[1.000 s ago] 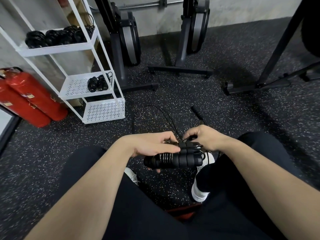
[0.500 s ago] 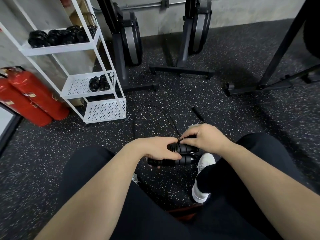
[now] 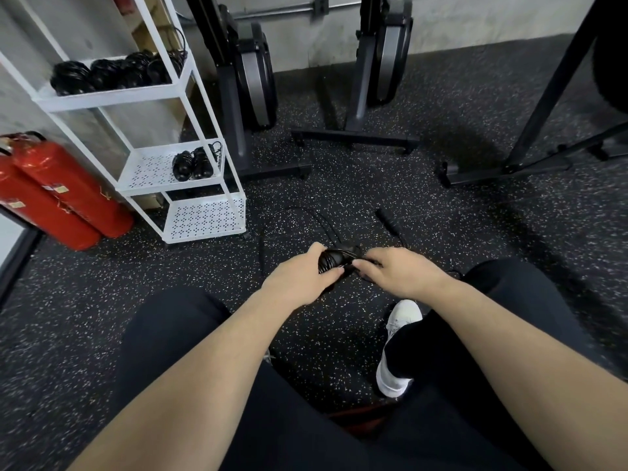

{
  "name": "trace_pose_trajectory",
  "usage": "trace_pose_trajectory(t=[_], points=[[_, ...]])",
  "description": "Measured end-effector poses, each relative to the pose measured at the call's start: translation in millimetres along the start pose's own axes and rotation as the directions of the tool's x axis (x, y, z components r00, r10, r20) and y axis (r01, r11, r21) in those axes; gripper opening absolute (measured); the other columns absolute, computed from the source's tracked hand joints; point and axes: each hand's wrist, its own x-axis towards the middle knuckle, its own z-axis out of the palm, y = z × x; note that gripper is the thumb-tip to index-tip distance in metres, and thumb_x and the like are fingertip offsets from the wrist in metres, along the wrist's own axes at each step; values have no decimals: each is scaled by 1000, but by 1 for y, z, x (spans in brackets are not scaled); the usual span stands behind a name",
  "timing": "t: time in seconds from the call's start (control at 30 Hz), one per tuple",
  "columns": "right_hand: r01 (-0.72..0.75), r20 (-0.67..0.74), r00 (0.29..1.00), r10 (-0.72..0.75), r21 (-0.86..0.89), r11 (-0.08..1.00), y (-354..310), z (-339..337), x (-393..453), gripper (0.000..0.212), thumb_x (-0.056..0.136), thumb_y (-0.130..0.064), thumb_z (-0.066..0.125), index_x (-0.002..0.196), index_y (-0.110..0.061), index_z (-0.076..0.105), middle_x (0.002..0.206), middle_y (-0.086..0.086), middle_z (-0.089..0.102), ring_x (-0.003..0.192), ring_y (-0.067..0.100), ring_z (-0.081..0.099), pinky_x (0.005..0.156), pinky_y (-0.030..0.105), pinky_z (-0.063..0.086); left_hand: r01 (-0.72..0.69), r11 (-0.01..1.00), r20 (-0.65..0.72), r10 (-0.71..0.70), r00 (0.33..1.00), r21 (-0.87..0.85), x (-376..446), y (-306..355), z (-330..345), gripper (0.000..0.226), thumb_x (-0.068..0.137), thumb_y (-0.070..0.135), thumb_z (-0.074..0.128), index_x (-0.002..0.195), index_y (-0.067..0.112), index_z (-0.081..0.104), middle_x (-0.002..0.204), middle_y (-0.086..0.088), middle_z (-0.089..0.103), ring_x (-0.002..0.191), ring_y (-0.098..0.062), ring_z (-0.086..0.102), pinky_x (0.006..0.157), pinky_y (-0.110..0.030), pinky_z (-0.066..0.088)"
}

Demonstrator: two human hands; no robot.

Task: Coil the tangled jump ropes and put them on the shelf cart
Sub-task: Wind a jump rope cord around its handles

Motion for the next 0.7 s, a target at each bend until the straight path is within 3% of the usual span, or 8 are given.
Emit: trace_pose_trajectory(t=[0.07, 0.2, 0.3, 0.4, 0.47, 0.6, 0.7], points=[[-4, 9, 1000, 3, 150, 989, -4, 1, -1, 39, 105, -53, 39, 87, -28, 63, 73, -6, 64, 66, 14, 59, 69, 35, 47, 30, 1000, -39, -30, 999, 8, 1, 3, 1, 43, 100, 64, 45, 123, 28, 42, 90, 3, 64, 78, -21, 65, 67, -36, 50], [75, -36, 997, -66, 332, 940, -14, 2, -3, 33, 109, -42, 36, 95, -35, 65, 64, -10, 53, 56, 3, 49, 62, 30, 41, 83, 993, -58, -89, 994, -86, 4, 4, -1, 43, 99, 67, 40, 122, 31, 40, 93, 3, 67, 80, -23, 68, 76, -40, 56], [72, 40, 994, -101, 447, 891, -17, 2, -8, 24, 108, -35, 44, 112, -32, 67, 54, -15, 50, 47, 2, 45, 53, 26, 48, 95, 954, -4, -101, 995, -284, 5, -1, -1, 42, 100, 61, 44, 130, 32, 41, 94, -1, 71, 84, -24, 72, 82, -46, 59], [12, 85, 994, -73, 567, 824, -16, 0, -8, 21, 107, -35, 49, 111, -30, 69, 50, -12, 44, 49, 9, 44, 53, 30, 51, 122, 869, 39, -118, 992, -480, 4, -4, -2, 42, 97, 62, 51, 127, 34, 45, 99, -6, 73, 88, -29, 74, 88, -52, 60], [-26, 74, 997, -18, 559, 828, -15, -2, -6, 27, 106, -40, 47, 103, -28, 71, 52, -13, 44, 51, 11, 42, 56, 30, 45, 150, 809, 60, -142, 988, -568, 2, -4, -4, 38, 97, 60, 52, 124, 33, 46, 100, -9, 73, 85, -34, 76, 82, -50, 62], [-33, 78, 997, -12, 554, 832, -18, 0, -4, 33, 109, -35, 40, 99, -24, 68, 55, -16, 47, 55, 9, 42, 65, 34, 42, 215, 626, 136, -172, 976, -749, -2, 4, -11, 34, 104, 50, 50, 127, 26, 46, 102, -16, 73, 71, -33, 76, 54, -34, 59], [30, 81, 991, -103, 629, 777, -20, 1, -7, 24, 110, -26, 41, 100, -23, 63, 56, -12, 41, 53, 8, 41, 57, 30, 48, 195, 525, 111, -187, 976, -829, -3, 7, -15, 30, 107, 45, 45, 127, 23, 47, 102, -16, 74, 67, -31, 72, 54, -34, 58]])
